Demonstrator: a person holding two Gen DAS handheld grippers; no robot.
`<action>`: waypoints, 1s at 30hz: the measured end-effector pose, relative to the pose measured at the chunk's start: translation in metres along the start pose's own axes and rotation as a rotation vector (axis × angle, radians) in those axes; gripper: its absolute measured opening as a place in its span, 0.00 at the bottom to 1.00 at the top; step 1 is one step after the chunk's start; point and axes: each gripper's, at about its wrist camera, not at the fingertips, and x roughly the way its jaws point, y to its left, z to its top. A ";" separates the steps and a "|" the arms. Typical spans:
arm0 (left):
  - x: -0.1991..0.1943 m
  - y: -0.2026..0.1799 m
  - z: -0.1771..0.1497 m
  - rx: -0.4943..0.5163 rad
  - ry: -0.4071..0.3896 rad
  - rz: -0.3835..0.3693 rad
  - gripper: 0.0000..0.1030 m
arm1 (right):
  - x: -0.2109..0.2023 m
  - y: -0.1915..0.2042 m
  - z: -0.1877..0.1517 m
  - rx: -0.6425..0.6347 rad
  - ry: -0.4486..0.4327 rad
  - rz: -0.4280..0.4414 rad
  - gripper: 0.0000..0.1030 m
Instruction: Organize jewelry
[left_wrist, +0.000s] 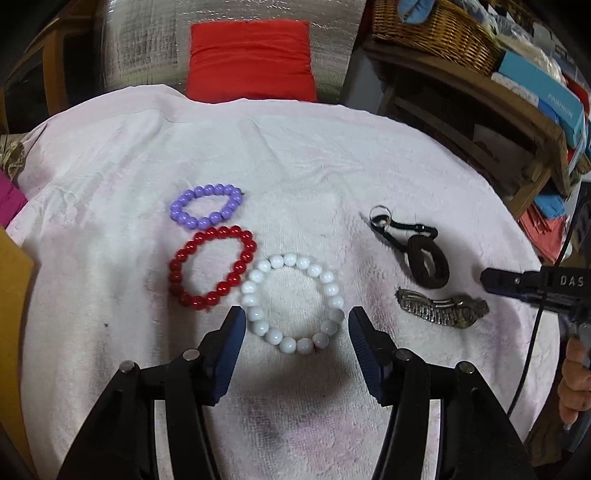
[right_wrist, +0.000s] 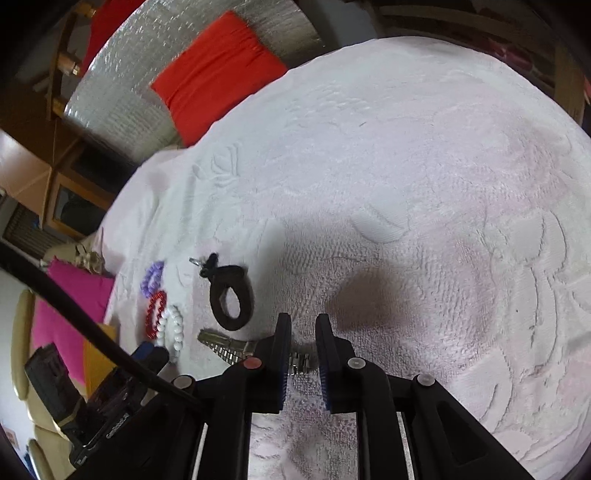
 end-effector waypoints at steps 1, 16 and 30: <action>0.005 -0.002 -0.002 0.018 0.021 0.012 0.56 | 0.000 0.002 0.000 -0.022 -0.001 -0.012 0.18; -0.017 0.014 -0.012 0.013 0.024 -0.099 0.19 | 0.018 0.025 -0.008 -0.158 0.014 -0.008 0.51; -0.047 0.039 -0.026 0.018 0.048 -0.141 0.00 | 0.034 0.084 -0.050 -0.445 0.084 -0.022 0.51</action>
